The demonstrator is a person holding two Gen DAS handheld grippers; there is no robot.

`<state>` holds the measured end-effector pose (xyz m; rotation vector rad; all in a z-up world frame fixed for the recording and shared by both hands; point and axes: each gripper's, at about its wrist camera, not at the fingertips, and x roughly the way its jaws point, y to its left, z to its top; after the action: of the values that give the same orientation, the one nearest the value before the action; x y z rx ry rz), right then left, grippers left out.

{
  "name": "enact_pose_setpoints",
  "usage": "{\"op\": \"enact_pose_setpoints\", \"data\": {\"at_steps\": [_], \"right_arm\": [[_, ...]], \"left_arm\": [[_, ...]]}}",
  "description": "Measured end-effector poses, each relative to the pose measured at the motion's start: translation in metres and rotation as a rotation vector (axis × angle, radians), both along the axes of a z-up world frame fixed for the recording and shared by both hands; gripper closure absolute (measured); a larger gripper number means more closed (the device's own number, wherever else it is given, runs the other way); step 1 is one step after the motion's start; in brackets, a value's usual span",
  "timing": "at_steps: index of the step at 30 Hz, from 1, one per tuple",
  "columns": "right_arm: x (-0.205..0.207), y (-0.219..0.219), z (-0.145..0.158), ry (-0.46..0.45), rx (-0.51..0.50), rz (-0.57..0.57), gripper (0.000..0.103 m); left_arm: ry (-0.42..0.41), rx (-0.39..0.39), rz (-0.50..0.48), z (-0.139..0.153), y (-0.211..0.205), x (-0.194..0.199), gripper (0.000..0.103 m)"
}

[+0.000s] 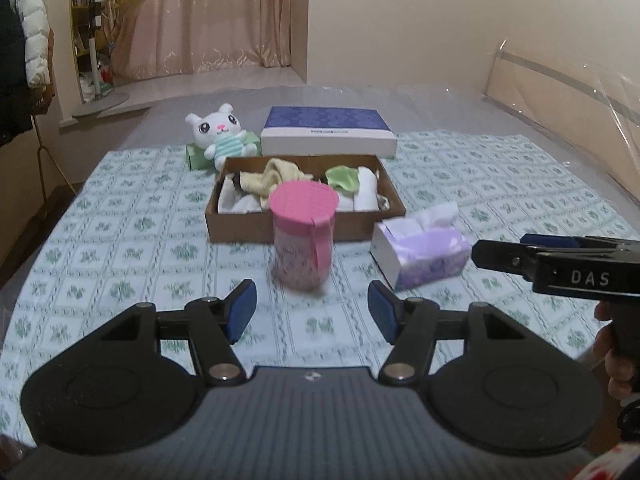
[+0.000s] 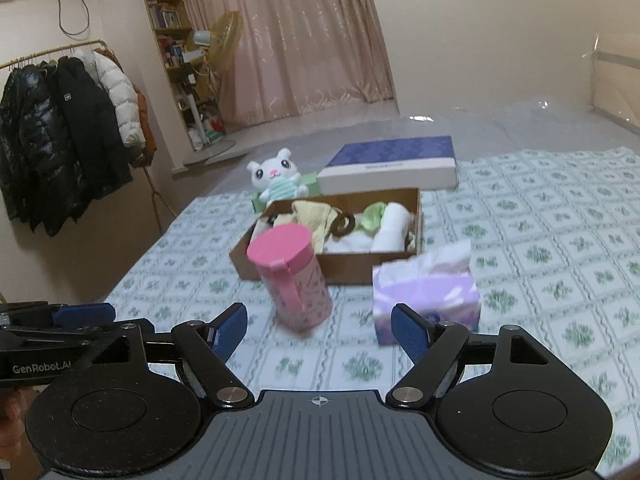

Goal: Organize soft objects

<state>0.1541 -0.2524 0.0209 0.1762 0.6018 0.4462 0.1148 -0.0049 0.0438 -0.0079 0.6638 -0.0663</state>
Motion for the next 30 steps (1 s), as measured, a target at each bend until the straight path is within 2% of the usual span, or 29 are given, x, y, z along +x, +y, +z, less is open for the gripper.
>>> {"op": "enact_pose_setpoints", "data": {"at_steps": [17, 30], "right_arm": [[-0.06, 0.012, -0.03, 0.069, -0.093, 0.013, 0.024], [-0.077, 0.01, -0.04, 0.136, -0.093, 0.03, 0.024]], "left_arm": [[0.044, -0.034, 0.032, -0.021, 0.008, -0.061, 0.044], [0.094, -0.041, 0.022, -0.034, -0.002, -0.074, 0.044]]}}
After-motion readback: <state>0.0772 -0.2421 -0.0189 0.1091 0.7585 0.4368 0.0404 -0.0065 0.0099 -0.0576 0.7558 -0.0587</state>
